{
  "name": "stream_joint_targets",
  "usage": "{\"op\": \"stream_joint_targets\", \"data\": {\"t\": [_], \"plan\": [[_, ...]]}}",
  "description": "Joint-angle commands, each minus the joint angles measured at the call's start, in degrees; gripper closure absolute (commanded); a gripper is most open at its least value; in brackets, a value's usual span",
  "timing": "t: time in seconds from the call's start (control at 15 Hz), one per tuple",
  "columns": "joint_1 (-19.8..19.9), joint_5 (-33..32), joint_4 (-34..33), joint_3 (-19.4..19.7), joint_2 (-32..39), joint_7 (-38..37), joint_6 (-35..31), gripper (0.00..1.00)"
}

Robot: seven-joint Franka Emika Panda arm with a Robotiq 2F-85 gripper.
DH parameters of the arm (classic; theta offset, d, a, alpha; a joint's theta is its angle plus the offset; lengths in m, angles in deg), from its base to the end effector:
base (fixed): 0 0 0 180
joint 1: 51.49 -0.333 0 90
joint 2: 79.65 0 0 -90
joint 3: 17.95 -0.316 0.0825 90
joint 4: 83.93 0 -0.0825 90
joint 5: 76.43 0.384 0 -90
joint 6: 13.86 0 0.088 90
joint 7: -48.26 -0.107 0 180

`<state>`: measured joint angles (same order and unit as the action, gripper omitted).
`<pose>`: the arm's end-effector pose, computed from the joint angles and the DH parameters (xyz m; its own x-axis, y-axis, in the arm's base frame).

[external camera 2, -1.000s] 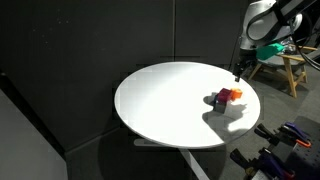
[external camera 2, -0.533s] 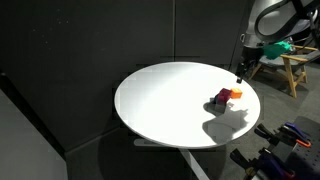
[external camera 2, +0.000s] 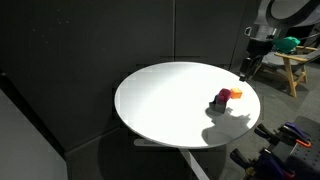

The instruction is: Put the orange block on the table

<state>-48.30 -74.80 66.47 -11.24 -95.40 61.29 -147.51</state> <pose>0.4052 -0.0686 0.3391 0.9992 0.0397 -0.0078 0.0392 -0.9977 -0.0551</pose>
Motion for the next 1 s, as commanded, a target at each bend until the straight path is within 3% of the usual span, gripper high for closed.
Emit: {"op": "stream_joint_targets", "data": {"t": [0.0, 0.93], "plan": [[-0.58, 1.76, 1.51, 0.47, -5.3, 1.7, 2.86, 0.0], [0.13, 1.03, 1.05, 0.41, -15.17, -1.76, 12.56, 0.0]]}}
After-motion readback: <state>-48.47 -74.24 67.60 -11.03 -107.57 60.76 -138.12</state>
